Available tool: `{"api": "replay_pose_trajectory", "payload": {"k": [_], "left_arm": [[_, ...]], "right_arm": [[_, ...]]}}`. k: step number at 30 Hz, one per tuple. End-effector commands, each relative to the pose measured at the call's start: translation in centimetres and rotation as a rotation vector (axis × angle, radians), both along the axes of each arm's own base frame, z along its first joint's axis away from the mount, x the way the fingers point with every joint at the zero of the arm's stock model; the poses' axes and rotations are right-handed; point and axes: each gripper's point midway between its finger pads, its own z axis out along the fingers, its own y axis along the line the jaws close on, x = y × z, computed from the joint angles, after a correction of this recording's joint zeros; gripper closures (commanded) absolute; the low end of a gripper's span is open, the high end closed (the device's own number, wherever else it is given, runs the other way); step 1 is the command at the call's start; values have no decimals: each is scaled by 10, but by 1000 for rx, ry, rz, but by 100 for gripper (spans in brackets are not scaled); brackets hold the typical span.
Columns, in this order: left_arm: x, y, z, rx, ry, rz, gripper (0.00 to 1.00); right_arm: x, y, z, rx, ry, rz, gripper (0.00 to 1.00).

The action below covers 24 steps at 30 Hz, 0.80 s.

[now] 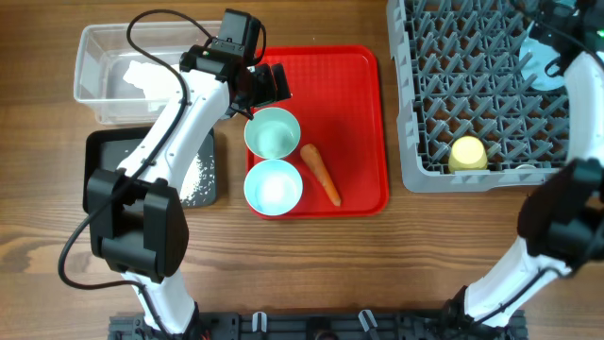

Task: Sort waste into correct bins and load items into the dishwasher rack
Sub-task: 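Stand the plate upright in the rack's back corner and release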

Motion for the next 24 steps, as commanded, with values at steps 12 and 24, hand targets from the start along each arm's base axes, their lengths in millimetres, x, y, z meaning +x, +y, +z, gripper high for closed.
{"api": "replay_pose_trajectory", "payload": {"k": [12,24], "left_arm": [[3,4,11,0,-30,9,0],[3,4,11,0,-29,9,0]], "right_arm": [[-102,79,-44,607,190,-329,0],[-103,113,16,476,122,-71,0]]}}
